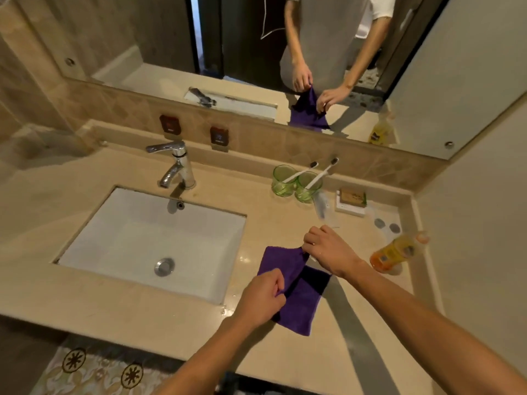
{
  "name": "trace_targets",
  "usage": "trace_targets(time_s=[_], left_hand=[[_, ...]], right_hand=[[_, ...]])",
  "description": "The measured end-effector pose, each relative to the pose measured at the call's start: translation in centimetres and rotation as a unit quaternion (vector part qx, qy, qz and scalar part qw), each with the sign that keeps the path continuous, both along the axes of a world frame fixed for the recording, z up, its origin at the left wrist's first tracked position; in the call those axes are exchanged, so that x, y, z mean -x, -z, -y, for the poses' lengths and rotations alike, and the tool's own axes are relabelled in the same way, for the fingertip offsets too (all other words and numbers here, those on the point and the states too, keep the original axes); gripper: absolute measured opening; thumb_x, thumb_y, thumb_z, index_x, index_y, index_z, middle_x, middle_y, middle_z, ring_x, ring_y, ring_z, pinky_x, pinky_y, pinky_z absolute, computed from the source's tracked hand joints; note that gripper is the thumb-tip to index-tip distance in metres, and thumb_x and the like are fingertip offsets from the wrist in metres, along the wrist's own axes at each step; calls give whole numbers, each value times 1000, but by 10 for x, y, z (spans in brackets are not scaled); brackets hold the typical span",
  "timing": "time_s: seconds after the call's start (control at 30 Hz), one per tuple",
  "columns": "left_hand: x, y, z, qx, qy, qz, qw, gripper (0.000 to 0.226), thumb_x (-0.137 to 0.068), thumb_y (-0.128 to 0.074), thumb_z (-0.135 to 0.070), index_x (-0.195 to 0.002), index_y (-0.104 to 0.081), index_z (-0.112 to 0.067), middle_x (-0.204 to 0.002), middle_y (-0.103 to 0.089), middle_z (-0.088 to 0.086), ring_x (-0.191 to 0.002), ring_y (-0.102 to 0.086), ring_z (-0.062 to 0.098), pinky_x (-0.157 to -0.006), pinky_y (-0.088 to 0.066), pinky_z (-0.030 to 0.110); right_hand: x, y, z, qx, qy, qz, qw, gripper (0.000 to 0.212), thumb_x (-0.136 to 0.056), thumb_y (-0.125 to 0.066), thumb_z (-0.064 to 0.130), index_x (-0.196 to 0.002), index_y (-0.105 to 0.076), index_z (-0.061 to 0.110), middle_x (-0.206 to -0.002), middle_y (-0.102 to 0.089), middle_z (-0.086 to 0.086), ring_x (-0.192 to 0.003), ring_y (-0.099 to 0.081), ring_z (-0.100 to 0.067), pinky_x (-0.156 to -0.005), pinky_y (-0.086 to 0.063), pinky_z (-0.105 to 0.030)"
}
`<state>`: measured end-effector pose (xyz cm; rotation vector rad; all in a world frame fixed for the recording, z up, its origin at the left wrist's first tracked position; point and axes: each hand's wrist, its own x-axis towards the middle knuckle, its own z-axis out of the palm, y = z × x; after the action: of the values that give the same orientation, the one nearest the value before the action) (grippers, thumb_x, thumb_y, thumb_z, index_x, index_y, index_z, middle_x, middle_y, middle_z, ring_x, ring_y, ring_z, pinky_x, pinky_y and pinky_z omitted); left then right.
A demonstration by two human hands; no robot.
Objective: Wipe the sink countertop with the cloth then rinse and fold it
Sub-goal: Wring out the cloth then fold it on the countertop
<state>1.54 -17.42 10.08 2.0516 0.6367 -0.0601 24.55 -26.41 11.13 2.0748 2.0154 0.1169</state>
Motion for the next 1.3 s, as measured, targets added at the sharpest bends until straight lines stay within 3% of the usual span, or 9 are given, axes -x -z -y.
trace_targets(time_s=[0.37,0.6,0.67,0.77,0.93,1.03,1.13,1.23,1.3], left_hand=[[-32,29,76,-247,239,-124,931,19,-100,-48,-17,-118,-50,-15,-119,-59,9,-102,-59,32,-75,-34,40],[-28,71,87,-258,383,-161,873,25,-78,-85,-26,-94,-69,-16,-84,-67,3,-69,-63,17,-56,-47,29],[-25,71,85,-226,390,-165,878,22,-102,-56,-13,-122,-62,-7,-117,-64,15,-102,-63,30,-82,-51,40],[-23,70,66,-147,314,-159,924,32,-105,-46,-13,-133,-62,-19,-134,-62,4,-121,-59,26,-107,-48,41],[-13,78,14,-144,123,-28,981,29,-93,-42,-13,-101,-70,-17,-105,-66,-1,-94,-62,19,-80,-47,31],[-26,82,-1,-212,67,39,974,33,-89,-46,-17,-100,-76,-12,-107,-73,3,-91,-70,20,-80,-58,32],[-36,98,-2,-244,144,37,958,36,-94,-52,-18,-117,-77,-8,-124,-75,14,-111,-74,32,-92,-62,43],[-20,121,-11,-298,215,-27,930,46,-102,-47,-33,-144,-62,-19,-152,-58,12,-138,-58,33,-108,-53,53],[-11,125,-21,-325,253,-61,909,53,-106,-35,-44,-155,-48,-27,-162,-46,6,-149,-46,29,-116,-43,60]], right_hand=[[-20,60,77,-30,6,-36,999,5,-80,-63,21,-82,-67,18,-86,-61,-1,-86,-58,-23,-70,-41,-33],[-11,73,99,58,107,-98,988,25,-73,-78,23,-97,-71,24,-103,-64,0,-98,-59,-22,-77,-47,-35],[-4,73,108,71,180,-138,971,42,-75,-76,21,-116,-69,25,-116,-63,-1,-109,-57,-24,-84,-47,-36],[9,72,122,5,274,-185,944,40,-92,-59,15,-130,-63,28,-130,-59,3,-121,-49,-21,-96,-41,-32],[40,77,122,-139,399,-274,864,32,-101,-48,12,-124,-68,23,-129,-62,7,-119,-49,-12,-104,-39,-24],[68,79,88,-176,427,-317,828,31,-98,-47,12,-120,-68,17,-122,-64,2,-113,-53,-15,-103,-45,-27],[102,87,65,-186,432,-329,819,27,-91,-50,26,-106,-70,17,-105,-64,-1,-91,-58,-19,-80,-49,-27],[134,102,68,-171,514,-323,777,21,-86,-66,29,-98,-62,12,-97,-58,-9,-78,-57,-27,-61,-48,-33],[148,108,76,-124,585,-324,733,26,-91,-69,26,-109,-56,12,-105,-51,-11,-88,-57,-29,-69,-50,-35]])
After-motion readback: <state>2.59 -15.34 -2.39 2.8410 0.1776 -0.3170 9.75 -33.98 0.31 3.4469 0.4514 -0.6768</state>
